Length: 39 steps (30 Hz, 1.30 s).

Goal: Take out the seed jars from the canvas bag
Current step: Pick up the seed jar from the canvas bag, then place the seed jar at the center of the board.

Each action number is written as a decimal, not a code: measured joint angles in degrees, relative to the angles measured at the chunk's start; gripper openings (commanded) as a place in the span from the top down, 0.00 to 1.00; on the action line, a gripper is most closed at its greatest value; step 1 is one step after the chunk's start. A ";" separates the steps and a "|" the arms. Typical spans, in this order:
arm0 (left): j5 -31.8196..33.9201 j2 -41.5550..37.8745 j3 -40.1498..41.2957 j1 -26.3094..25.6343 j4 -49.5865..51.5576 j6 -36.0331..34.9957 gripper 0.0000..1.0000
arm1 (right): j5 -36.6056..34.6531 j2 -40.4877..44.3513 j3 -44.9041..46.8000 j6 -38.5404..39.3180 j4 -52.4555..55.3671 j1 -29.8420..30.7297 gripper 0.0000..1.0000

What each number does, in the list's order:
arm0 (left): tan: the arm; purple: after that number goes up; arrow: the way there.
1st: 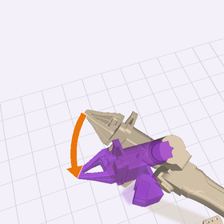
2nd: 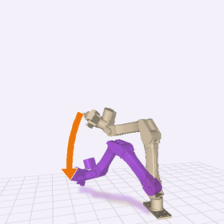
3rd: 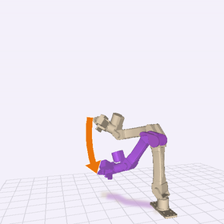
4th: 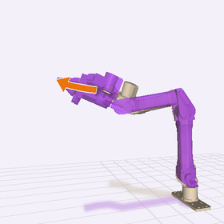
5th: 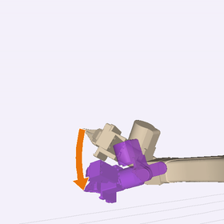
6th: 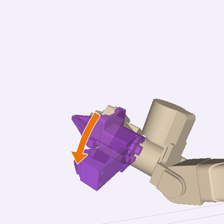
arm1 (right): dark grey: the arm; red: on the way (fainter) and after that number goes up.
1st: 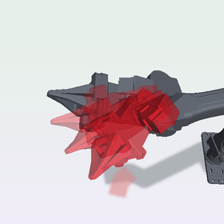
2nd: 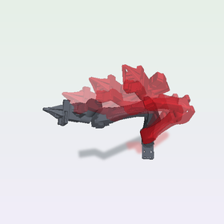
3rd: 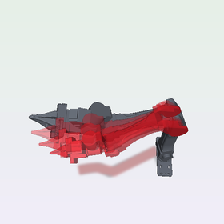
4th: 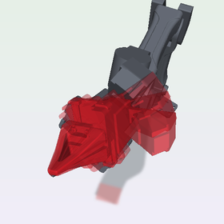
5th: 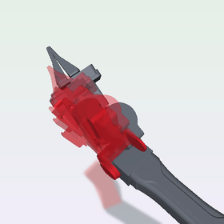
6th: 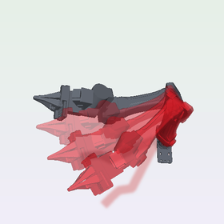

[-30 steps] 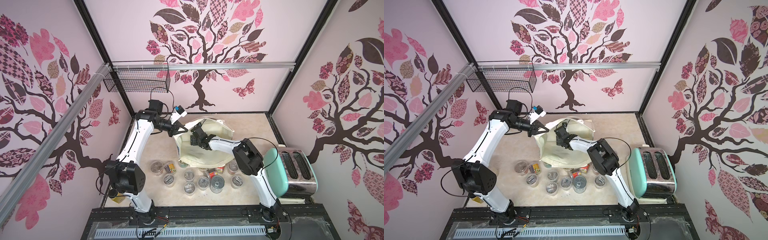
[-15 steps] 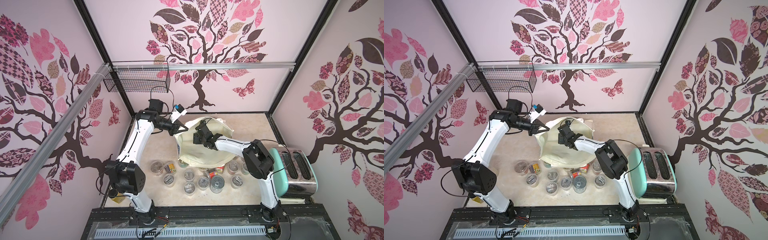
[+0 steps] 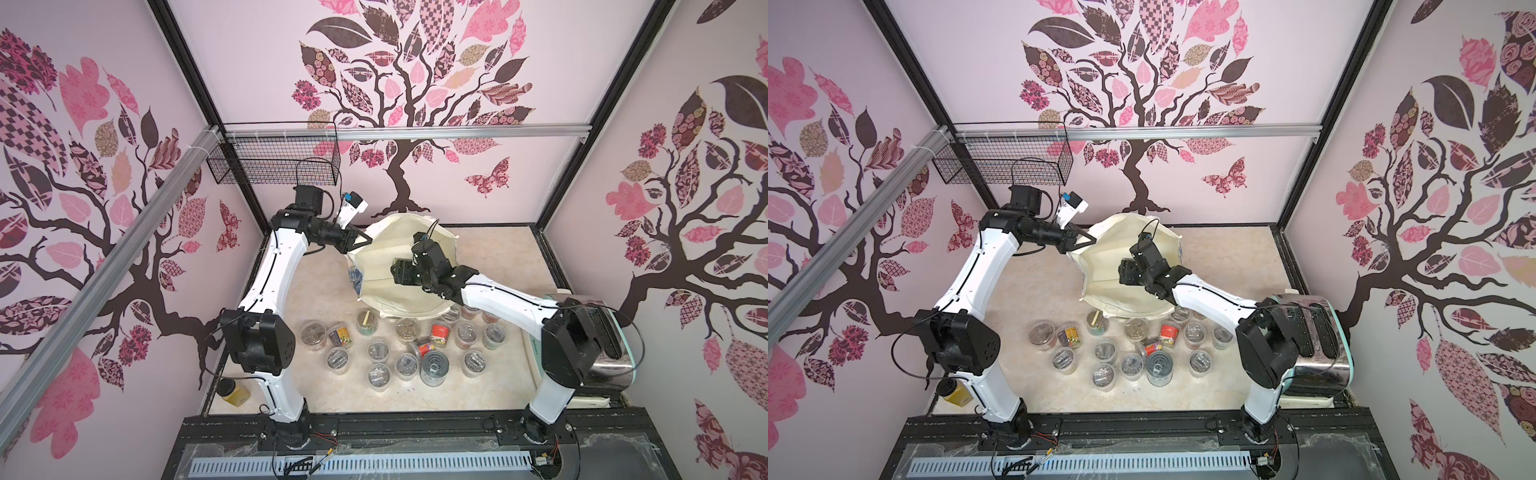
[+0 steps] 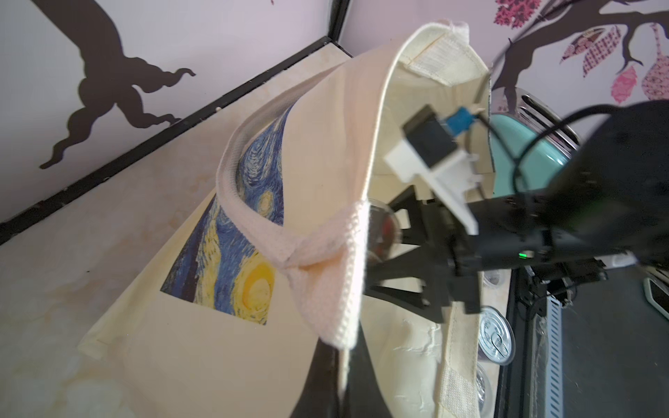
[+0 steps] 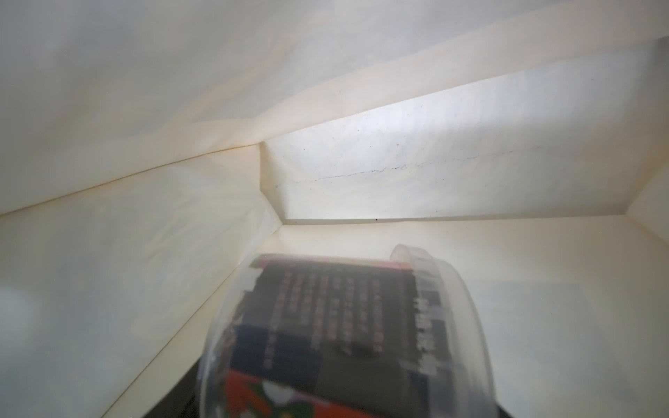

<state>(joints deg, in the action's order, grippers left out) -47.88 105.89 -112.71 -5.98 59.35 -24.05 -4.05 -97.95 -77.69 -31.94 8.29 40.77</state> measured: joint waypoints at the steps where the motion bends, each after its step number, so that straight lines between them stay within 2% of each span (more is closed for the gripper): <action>1: 0.24 1.14 -1.16 0.31 -0.04 0.63 1.00 | 0.22 1.75 0.52 0.02 0.09 0.00 0.34; 3: 0.81 3.80 -3.74 0.90 -0.04 2.16 1.00 | 0.52 5.42 1.64 0.02 0.42 0.00 0.35; 9: 3.32 8.13 -8.02 1.62 -1.66 5.14 0.83 | 0.66 13.09 2.78 0.83 1.79 -0.04 0.35; 13: 5.49 9.07 -8.61 1.62 -4.15 6.75 0.82 | 1.66 16.87 3.45 3.13 2.01 -0.04 0.34; 18: 10.58 11.06 -10.47 1.62 -7.82 7.50 0.58 | 3.54 21.59 5.49 6.86 2.08 -0.04 0.34; 26: 21.35 13.22 -12.61 2.25 -11.72 9.07 0.36 | 6.78 23.23 10.45 10.84 4.61 -0.04 0.33; 29: 25.53 13.18 -12.83 2.36 -13.31 8.92 0.20 | 8.24 23.26 12.66 11.63 6.29 -0.04 0.33; 31: 28.00 12.92 -12.66 2.36 -14.14 8.76 0.03 | 8.61 23.23 14.03 11.96 7.02 -0.04 0.32; 36: 32.81 10.08 -11.32 2.69 -15.61 6.88 0.02 | 8.68 22.51 17.18 12.24 7.30 -0.04 0.32; 39: 33.20 7.41 -11.32 3.80 -15.45 5.92 0.02 | 8.68 20.52 17.51 12.26 6.86 -0.04 0.31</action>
<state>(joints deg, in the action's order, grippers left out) -14.68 113.30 -124.03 -2.17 43.90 -18.13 4.62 -77.43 -60.18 -19.68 15.16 40.73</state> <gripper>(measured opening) 0.982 0.693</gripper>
